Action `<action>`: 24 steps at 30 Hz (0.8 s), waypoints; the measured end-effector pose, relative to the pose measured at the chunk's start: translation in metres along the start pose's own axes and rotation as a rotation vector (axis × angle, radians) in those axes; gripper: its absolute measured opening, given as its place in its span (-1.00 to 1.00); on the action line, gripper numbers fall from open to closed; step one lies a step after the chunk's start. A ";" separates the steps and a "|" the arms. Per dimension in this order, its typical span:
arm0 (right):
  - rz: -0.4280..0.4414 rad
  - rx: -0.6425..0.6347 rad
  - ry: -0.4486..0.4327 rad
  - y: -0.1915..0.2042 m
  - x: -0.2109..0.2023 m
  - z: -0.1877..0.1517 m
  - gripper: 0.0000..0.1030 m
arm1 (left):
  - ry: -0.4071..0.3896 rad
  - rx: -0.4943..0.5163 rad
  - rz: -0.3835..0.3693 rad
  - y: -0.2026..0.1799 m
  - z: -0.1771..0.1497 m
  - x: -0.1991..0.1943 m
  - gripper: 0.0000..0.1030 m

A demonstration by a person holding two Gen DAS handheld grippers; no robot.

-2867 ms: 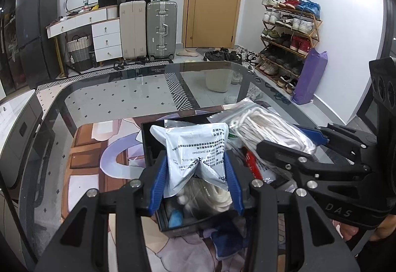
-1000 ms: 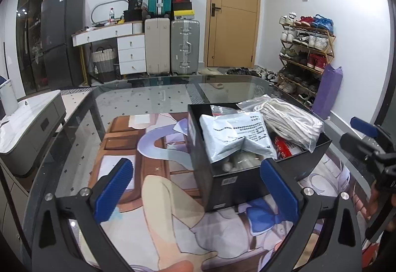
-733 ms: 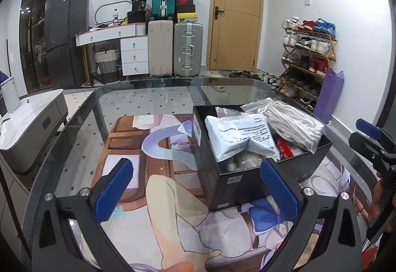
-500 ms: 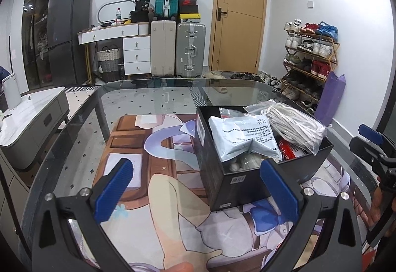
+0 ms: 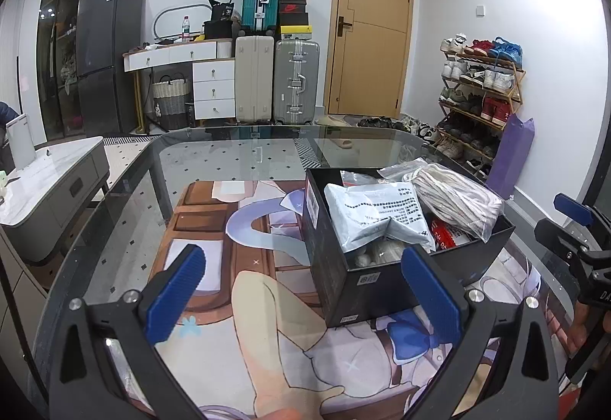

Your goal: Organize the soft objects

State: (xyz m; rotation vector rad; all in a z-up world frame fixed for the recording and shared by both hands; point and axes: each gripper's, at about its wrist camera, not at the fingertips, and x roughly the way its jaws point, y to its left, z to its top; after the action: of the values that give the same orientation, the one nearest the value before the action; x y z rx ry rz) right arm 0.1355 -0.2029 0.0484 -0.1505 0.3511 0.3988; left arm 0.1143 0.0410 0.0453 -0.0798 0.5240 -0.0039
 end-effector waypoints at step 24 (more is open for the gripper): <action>0.002 -0.003 -0.001 0.000 -0.001 0.000 0.99 | 0.000 0.001 0.000 0.000 0.000 0.000 1.00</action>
State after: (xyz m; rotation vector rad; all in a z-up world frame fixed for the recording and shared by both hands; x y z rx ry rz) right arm 0.1348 -0.2035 0.0489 -0.1525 0.3500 0.4008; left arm 0.1139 0.0408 0.0452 -0.0789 0.5238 -0.0039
